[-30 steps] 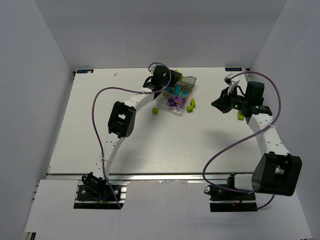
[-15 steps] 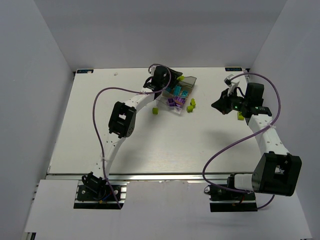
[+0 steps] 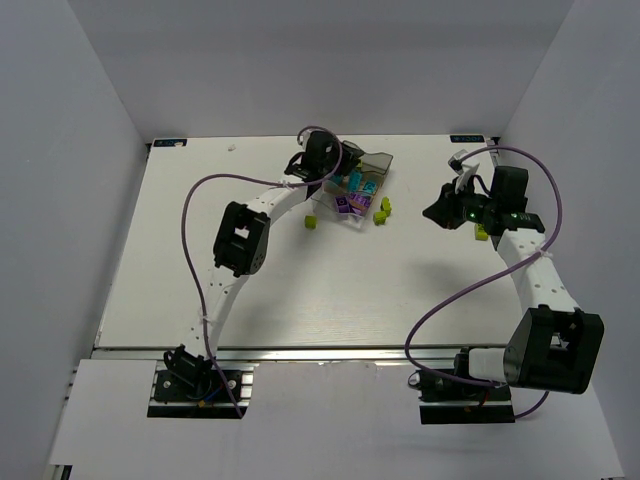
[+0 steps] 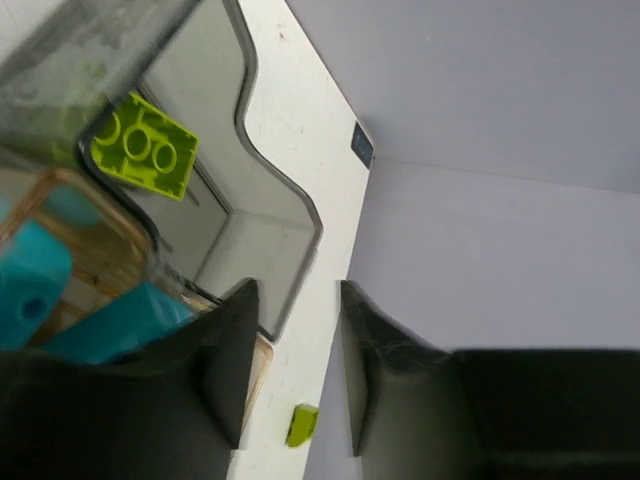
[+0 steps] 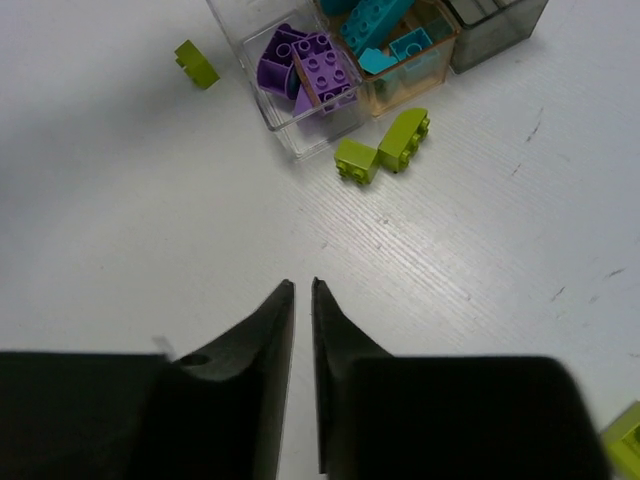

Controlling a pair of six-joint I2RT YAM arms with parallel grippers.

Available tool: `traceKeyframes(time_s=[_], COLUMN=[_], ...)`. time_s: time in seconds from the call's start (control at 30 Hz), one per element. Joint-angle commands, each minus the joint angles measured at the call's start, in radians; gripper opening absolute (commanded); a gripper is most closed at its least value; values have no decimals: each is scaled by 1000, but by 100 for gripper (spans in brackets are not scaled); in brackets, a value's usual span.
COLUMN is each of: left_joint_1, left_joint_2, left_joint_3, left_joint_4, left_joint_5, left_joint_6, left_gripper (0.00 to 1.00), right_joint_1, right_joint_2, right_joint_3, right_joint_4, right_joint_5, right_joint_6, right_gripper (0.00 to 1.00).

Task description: Sort the legos into containers by color

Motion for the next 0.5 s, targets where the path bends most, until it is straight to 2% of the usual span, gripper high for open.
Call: traceKeyframes(time_s=[0.0, 0.03, 0.07, 0.17, 0.2, 0.27, 0.3, 0.33, 0.37, 0.4, 0.43, 0.47], left_joint_1=[-3, -3, -3, -3, -3, -2, -2, 0, 0, 0, 1, 7], left_joint_2=[-216, -289, -329, -486, -527, -668, -719, -774, -888, -947, -1005, -1064], left_joint_3=[-81, -121, -195, -296, -371, -472, -591, -658, -727, -861, -928, -988], left_joint_4=[58, 67, 69, 31, -11, -28, -45, -46, -48, -48, -45, -46], left_joint_5=[48, 61, 65, 75, 81, 92, 88, 85, 72, 33, 11, -6], left_joint_6=[94, 112, 162, 306, 348, 463, 497, 526, 570, 588, 600, 618], left_gripper=[37, 33, 31, 28, 28, 30, 33, 46, 55, 63, 70, 82], right_joint_1=[-7, -7, -7, -7, -7, -8, -10, -11, -14, -17, -20, -25], right_joint_2=[-25, -22, -14, 27, 43, 102, 124, 159, 178, 194, 225, 242], right_joint_3=[68, 77, 88, 145, 163, 221, 240, 263, 272, 280, 287, 300], right_joint_4=[-33, -56, -72, -159, -188, -283, -312, -332, -352, -387, -403, -415], right_joint_5=[37, 54, 93, 214, 257, 387, 425, 466, 536, 566, 597, 642], right_joint_6=[-12, -17, -21, -46, -50, -63, -67, -67, -70, -73, -73, -75], right_gripper=[26, 33, 45, 59, 63, 65, 66, 68, 69, 70, 71, 74])
